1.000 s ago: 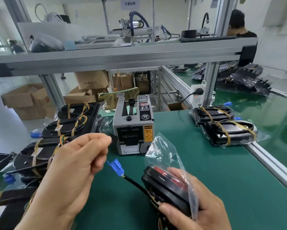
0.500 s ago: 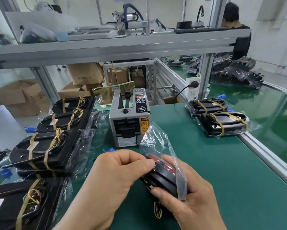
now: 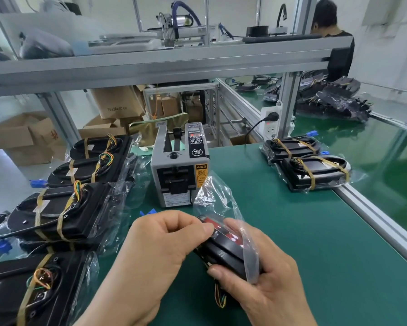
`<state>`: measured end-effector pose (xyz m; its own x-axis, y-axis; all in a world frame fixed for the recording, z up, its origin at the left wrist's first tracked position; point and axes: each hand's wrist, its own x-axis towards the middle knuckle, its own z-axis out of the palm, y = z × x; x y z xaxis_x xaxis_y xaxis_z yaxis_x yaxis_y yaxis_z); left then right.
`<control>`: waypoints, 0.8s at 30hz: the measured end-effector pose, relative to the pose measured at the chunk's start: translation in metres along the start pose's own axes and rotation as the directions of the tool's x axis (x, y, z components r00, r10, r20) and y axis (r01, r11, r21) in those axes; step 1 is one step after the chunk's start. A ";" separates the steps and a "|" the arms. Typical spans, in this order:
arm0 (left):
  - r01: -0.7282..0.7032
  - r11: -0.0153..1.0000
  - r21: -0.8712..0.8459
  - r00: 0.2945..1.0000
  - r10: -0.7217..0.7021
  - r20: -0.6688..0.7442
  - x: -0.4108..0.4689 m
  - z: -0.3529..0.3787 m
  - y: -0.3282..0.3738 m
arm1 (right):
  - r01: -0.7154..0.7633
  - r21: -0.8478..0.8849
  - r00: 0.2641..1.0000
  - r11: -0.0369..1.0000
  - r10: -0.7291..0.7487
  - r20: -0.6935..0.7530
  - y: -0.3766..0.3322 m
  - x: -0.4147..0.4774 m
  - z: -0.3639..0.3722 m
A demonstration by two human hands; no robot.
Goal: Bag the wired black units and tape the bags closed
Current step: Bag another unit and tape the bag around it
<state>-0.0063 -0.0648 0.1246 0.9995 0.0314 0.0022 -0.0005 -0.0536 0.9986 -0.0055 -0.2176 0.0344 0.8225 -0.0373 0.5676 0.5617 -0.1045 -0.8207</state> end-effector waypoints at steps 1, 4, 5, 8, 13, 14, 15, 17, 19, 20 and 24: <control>0.001 1.000 -0.007 1.000 -0.001 0.001 0.000 0.000 0.000 | 0.004 -0.006 1.000 1.000 -0.004 0.000 0.000 0.000 0.000; -0.012 1.000 -0.022 1.000 0.012 0.004 -0.002 0.000 0.001 | 0.010 -0.012 1.000 1.000 -0.010 0.001 0.000 0.000 0.000; -0.015 1.000 -0.026 1.000 0.015 0.002 -0.002 0.001 0.002 | 0.015 -0.015 1.000 1.000 -0.015 -0.001 0.000 0.000 0.000; -0.019 0.999 -0.031 1.000 0.020 0.006 -0.002 0.001 0.003 | 0.012 -0.028 1.000 1.000 -0.013 -0.006 0.001 -0.001 0.000; -0.038 0.999 0.008 0.999 0.038 0.000 -0.002 0.001 0.000 | 0.014 -0.020 1.000 1.000 -0.015 -0.001 -0.001 0.000 0.000; -0.040 0.999 0.024 0.999 0.040 -0.005 -0.002 0.001 0.000 | 0.015 -0.018 1.000 1.000 -0.015 -0.002 -0.002 0.000 0.000; -0.042 0.998 0.038 0.999 0.043 -0.009 -0.002 0.001 -0.001 | 0.018 -0.020 1.000 1.000 -0.018 -0.003 -0.002 0.000 0.000; -0.047 0.997 0.055 0.999 0.048 -0.018 -0.001 0.001 -0.003 | 0.021 -0.024 1.000 0.999 -0.021 -0.003 -0.001 0.000 0.000; -0.050 0.996 0.072 0.998 0.052 -0.021 -0.001 0.002 -0.003 | 0.022 -0.025 1.000 0.999 -0.022 -0.002 -0.001 0.000 0.000; -0.052 0.996 0.078 0.998 0.054 -0.022 -0.001 0.002 -0.004 | 0.023 -0.027 1.000 0.999 -0.023 -0.001 -0.001 0.000 -0.001; -0.057 0.995 0.086 0.997 0.060 -0.037 -0.001 0.002 -0.005 | 0.024 -0.027 1.000 0.999 -0.023 0.007 -0.002 0.000 -0.001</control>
<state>-0.0067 -0.0664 0.1191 0.9958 0.0652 0.0643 -0.0546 -0.1411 0.9885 -0.0065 -0.2184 0.0362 0.8097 -0.0277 0.5863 0.5783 -0.1326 -0.8050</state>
